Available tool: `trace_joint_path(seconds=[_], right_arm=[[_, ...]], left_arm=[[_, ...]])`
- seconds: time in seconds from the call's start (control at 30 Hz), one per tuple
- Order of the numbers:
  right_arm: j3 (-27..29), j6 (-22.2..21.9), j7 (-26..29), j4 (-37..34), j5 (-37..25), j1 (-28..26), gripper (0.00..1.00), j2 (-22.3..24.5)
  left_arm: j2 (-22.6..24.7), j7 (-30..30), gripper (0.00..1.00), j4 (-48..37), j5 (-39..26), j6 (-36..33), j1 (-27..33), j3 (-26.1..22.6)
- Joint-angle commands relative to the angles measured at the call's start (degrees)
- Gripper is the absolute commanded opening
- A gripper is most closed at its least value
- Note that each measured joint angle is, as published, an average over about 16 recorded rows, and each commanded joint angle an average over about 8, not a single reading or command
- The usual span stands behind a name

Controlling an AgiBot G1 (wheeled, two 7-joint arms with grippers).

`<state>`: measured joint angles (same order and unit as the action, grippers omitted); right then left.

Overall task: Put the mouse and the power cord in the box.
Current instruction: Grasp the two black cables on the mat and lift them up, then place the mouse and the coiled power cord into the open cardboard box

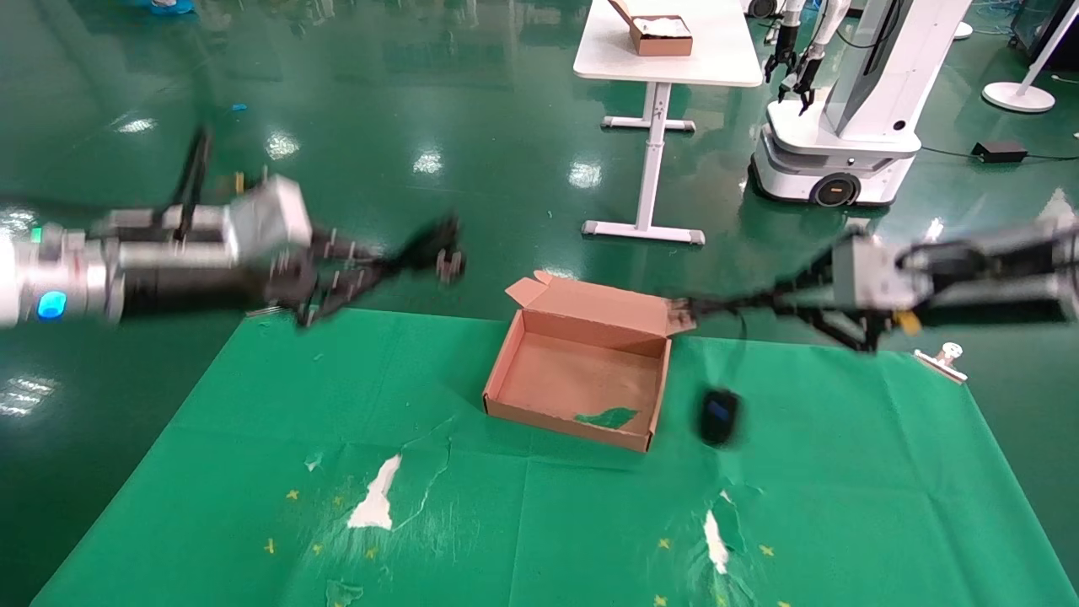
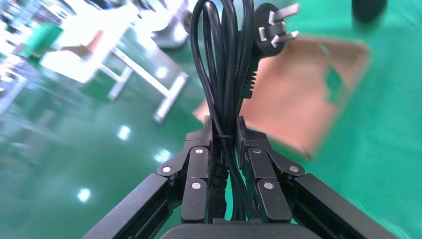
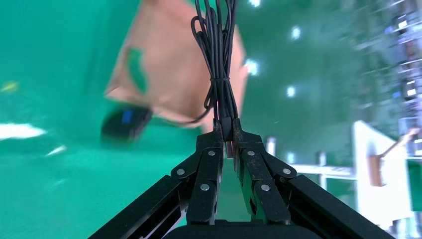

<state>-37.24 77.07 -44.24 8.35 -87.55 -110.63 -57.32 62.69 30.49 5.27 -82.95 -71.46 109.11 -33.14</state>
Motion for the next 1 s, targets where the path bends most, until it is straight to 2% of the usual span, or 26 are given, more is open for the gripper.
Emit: trace_joint_path(seconds=[0.03,0.2,0.33,0.47,0.6,0.67,0.77,0.9,0.97,1.0], right_arm=[[0.36,0.03,0.63,1.06,0.40,-2.25,0.00,-0.05],[2.06,-4.24,-0.03,0.29,2.97,-0.99,0.00,-5.55],[2.95,-9.59,-2.13,-1.64,4.29,1.99,0.00,-10.69],[3.29,-18.49,-4.07,-4.25,4.61,4.84,0.00,-14.82],[3.78,-28.56,-4.26,-6.76,5.12,7.32,0.00,-17.66],[4.05,-32.15,-4.01,-7.46,5.46,8.47,0.00,-18.61],[4.25,-34.95,-3.78,-7.67,5.76,10.05,0.00,-19.43],[4.23,-36.18,-3.50,-7.08,5.81,12.23,0.00,-19.96],[4.24,-36.34,-3.28,-6.58,5.90,13.23,0.05,-20.08],[4.25,-36.41,-3.16,-6.31,5.97,13.63,0.12,-20.10]], left_arm=[[0.48,-0.46,0.00,0.87,1.90,0.94,1.22,1.35],[6.09,-5.58,0.00,0.98,3.16,7.18,3.17,2.30],[9.37,-7.77,0.00,1.32,3.12,11.22,4.06,2.33],[10.37,-8.19,0.00,1.96,3.23,12.35,4.01,2.41],[9.79,-7.71,0.00,2.96,3.43,10.80,3.15,2.47],[9.20,-7.27,0.00,3.62,3.51,9.59,2.42,2.46],[8.32,-6.42,0.00,4.90,3.45,8.00,1.19,2.34],[7.44,-5.30,0.00,7.15,3.14,6.83,-0.45,2.05],[7.13,-4.93,0.00,8.36,2.95,6.65,-1.19,1.89],[6.99,-4.83,0.00,8.97,2.87,6.63,-1.54,1.83]])
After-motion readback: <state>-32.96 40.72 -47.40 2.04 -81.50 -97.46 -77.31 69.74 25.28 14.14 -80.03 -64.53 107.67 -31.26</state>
